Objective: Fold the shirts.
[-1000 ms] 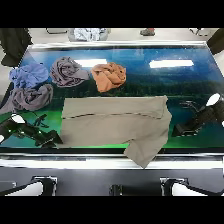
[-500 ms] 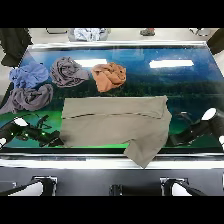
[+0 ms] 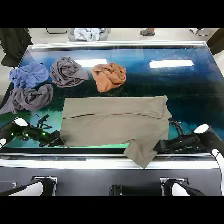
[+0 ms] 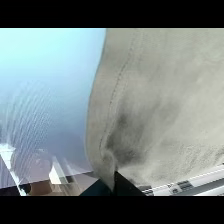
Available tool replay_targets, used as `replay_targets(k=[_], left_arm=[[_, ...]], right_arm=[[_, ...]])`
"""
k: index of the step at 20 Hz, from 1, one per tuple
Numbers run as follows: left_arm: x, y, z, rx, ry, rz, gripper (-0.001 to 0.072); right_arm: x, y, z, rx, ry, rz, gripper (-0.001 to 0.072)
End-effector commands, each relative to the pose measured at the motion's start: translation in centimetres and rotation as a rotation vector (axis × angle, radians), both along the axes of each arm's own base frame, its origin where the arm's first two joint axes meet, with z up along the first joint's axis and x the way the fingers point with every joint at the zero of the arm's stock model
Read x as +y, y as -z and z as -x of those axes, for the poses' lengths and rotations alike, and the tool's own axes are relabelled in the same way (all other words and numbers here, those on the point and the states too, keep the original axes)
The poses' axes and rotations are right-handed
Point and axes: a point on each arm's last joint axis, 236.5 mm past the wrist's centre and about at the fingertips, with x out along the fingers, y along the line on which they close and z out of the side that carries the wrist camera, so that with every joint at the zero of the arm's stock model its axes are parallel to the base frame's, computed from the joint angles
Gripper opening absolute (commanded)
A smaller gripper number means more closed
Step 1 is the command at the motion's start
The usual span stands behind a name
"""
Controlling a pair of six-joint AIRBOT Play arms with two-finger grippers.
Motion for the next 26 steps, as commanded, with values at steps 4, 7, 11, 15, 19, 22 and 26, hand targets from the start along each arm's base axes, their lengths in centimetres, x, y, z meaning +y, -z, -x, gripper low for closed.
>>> replay_targets(k=[4, 7, 11, 15, 19, 22, 26], left_arm=[[0.1, 0.0, -0.2, -0.025, 0.029, 0.001, 0.0028], [0.1, -0.3, -0.4, -0.049, 0.052, 0.004, 0.0025], [-0.4, -5.3, -3.7, -0.245, 0.072, 0.018, 0.0023], [0.9, -9.9, -7.9, -0.406, 0.039, -0.042, 0.0022], [2.3, -11.2, -14.0, -0.464, -0.008, -0.069, 0.0023], [2.5, -10.0, -18.2, -0.432, -0.024, -0.055, 0.0024], [2.4, -7.7, -22.3, -0.389, -0.026, -0.031, 0.0025]], right_arm=[[0.3, 1.3, -0.4, -0.013, 0.073, 0.009, 0.0041], [0.7, 0.2, 0.0, -0.026, -0.001, -0.026, 0.0038], [0.1, -5.0, -3.1, -0.164, -0.084, -0.025, 0.0037], [-2.1, -10.6, -9.8, -0.342, -0.012, 0.05, 0.0036], [-2.5, -12.0, -16.8, -0.444, -0.027, 0.09, 0.0036], [-2.5, -11.8, -23.1, -0.491, 0.024, 0.112, 0.0037], [-3.3, -9.2, -27.1, -0.449, 0.09, 0.089, 0.0038]])
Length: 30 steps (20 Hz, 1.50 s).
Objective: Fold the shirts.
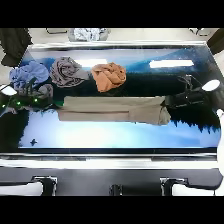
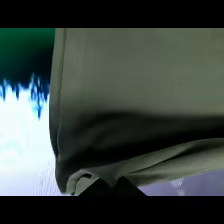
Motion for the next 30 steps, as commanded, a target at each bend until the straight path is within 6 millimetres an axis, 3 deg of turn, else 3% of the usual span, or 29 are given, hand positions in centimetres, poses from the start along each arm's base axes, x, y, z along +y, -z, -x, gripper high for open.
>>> replay_targets(k=[1, 6, 7, 8, 9, 10, 11, 12, 15, 17, 20, 23, 26, 30], left_arm=[[-0.2, 2.2, -3.5, 0.036, -0.008, 0.027, 0.0025], [-1.5, 5.2, -4.4, 0.086, -0.008, 0.076, 0.0029], [-1.7, 5.4, -4.4, 0.092, -0.007, 0.082, 0.0073], [-2.0, 5.3, -4.4, 0.092, -0.007, 0.093, 0.0307], [-2.2, 4.8, -4.3, 0.095, -0.004, 0.111, 0.0676], [-2.0, 4.2, -4.1, 0.103, 0.01, 0.117, 0.072], [-1.7, 3.2, -3.7, 0.114, 0.027, 0.128, 0.0719], [-1.4, 2.0, -3.3, 0.125, 0.047, 0.137, 0.0717], [-1.5, -1.7, -1.4, 0.131, 0.103, 0.153, 0.0705], [-2.2, -4.4, -1.0, 0.082, 0.126, 0.139, 0.0704], [-3.6, -8.2, -0.5, -0.007, 0.16, 0.113, 0.0705], [-5.6, -11.0, 0.4, -0.07, 0.208, 0.095, 0.0704], [-7.6, -12.7, 1.2, -0.108, 0.256, 0.087, 0.0704], [-9.0, -13.3, 1.7, -0.108, 0.27, 0.092, 0.0705]], right_arm=[[-0.2, 2.3, -4.0, 0.0, 0.068, -0.033, 0.0039], [-0.3, 5.8, -5.0, 0.024, 0.089, -0.052, 0.0041], [-0.4, 6.0, -5.2, 0.019, 0.092, -0.049, 0.0044], [-0.5, 5.9, -5.4, 0.01, 0.095, -0.048, 0.0149], [-0.5, 5.2, -5.5, -0.005, 0.074, -0.055, 0.0449], [-0.7, 4.2, -5.2, -0.026, -0.001, -0.045, 0.0703], [-1.8, 3.3, -4.1, -0.027, -0.087, -0.018, 0.071], [-4.1, 2.8, -2.9, 0.004, -0.115, 0.012, 0.071], [-11.4, 2.9, 0.1, 0.098, 0.031, -0.015, 0.071], [-13.5, 3.9, 2.4, 0.178, 0.109, -0.098, 0.0711], [-13.2, 5.6, 3.6, 0.226, 0.113, -0.197, 0.0714], [-11.3, 6.9, 2.3, 0.229, 0.116, -0.287, 0.0715], [-8.6, 8.0, 1.4, 0.25, 0.093, -0.366, 0.0715], [-4.7, 9.5, 1.2, 0.312, 0.03, -0.389, 0.0715]])
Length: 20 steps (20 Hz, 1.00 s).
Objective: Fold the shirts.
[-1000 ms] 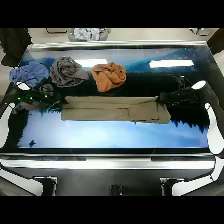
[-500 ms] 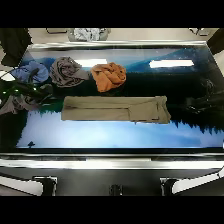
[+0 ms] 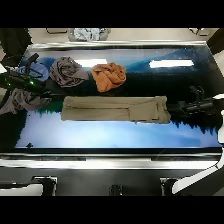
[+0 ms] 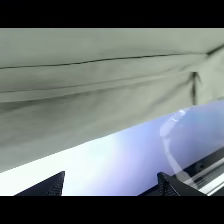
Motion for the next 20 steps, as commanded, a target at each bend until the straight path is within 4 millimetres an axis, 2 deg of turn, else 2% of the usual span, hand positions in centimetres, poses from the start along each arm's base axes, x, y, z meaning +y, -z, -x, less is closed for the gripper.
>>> replay_targets(k=[1, 6, 10, 11, 12, 13, 14, 15, 16, 17, 20], left_arm=[[-1.2, -0.8, 0.5, -0.009, 0.015, 0.001, 0.0705], [-1.4, -0.8, 0.5, -0.009, 0.018, 0.002, 0.0704], [-1.4, -0.8, 0.5, -0.01, 0.019, 0.004, 0.0704], [-1.4, -0.8, 0.5, -0.012, 0.02, 0.003, 0.0704], [-1.4, -0.8, 0.5, -0.011, 0.02, 0.003, 0.0705], [-1.6, -0.8, 0.6, -0.011, 0.024, 0.003, 0.0704], [-1.8, -0.7, 0.6, -0.01, 0.028, 0.004, 0.0702], [-2.1, -0.6, 0.7, -0.008, 0.037, 0.004, 0.0617], [-2.8, -0.3, 0.7, -0.013, 0.056, 0.003, 0.0292], [-3.8, 0.1, 0.6, -0.035, 0.092, -0.001, 0.0025], [-8.7, 2.6, -1.1, -0.103, 0.121, 0.004, 0.0032]], right_arm=[[3.5, 0.9, -0.4, 0.027, -0.046, -0.045, 0.0715], [7.7, -1.1, -2.0, -0.034, -0.073, -0.141, 0.0715], [11.1, -0.8, -2.2, -0.038, -0.138, -0.126, 0.0704], [11.9, -0.6, -2.3, -0.042, -0.152, -0.115, 0.062], [12.6, -0.5, -2.4, -0.045, -0.162, -0.108, 0.04], [13.2, -0.5, -2.5, -0.031, -0.156, -0.106, 0.0085], [13.5, -0.8, -2.5, -0.024, -0.149, -0.108, 0.0041], [13.4, -1.4, -2.6, -0.041, -0.151, -0.098, 0.0041], [13.3, -2.4, -2.7, -0.062, -0.155, -0.083, 0.0041], [13.1, -3.6, -2.7, -0.089, -0.162, -0.063, 0.004], [11.5, -7.2, -2.1, -0.138, -0.167, 0.069, 0.004]])
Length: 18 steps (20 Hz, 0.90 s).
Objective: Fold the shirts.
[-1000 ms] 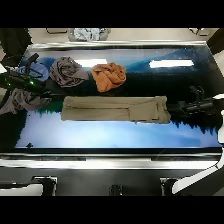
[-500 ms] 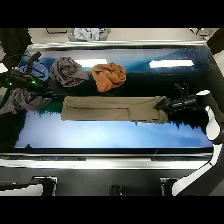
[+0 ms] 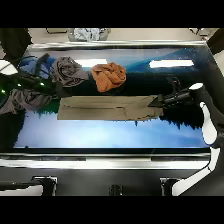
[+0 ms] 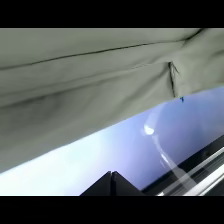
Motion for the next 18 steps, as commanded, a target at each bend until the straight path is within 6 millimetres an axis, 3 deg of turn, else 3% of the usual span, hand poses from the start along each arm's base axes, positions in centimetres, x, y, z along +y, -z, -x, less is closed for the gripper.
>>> replay_targets(k=[1, 4, 8, 13, 15, 18], left_arm=[[-5.7, 2.8, -1.7, -0.065, 0.02, 0.023, 0.0031], [-14.4, 5.9, -0.4, 0.012, 0.073, 0.137, 0.0031], [-23.4, 10.8, 2.5, 0.06, 0.123, 0.17, 0.003], [-31.1, 13.6, 5.9, 0.158, 0.175, 0.255, 0.003], [-33.5, 14.0, 6.4, 0.189, 0.184, 0.302, 0.003], [-37.5, 13.6, 7.7, 0.316, 0.159, 0.446, 0.003]], right_arm=[[-1.7, -3.4, 0.9, -0.043, 0.011, 0.148, 0.004], [-3.7, -5.9, 2.8, -0.054, 0.009, 0.286, 0.0039], [-4.6, -9.8, 6.2, -0.072, -0.043, 0.375, 0.0039], [-4.8, -15.1, 11.4, -0.109, -0.104, 0.449, 0.004], [-4.8, -17.1, 13.6, -0.129, -0.12, 0.479, 0.004], [-6.1, -18.8, 15.3, -0.168, -0.094, 0.576, 0.004]])
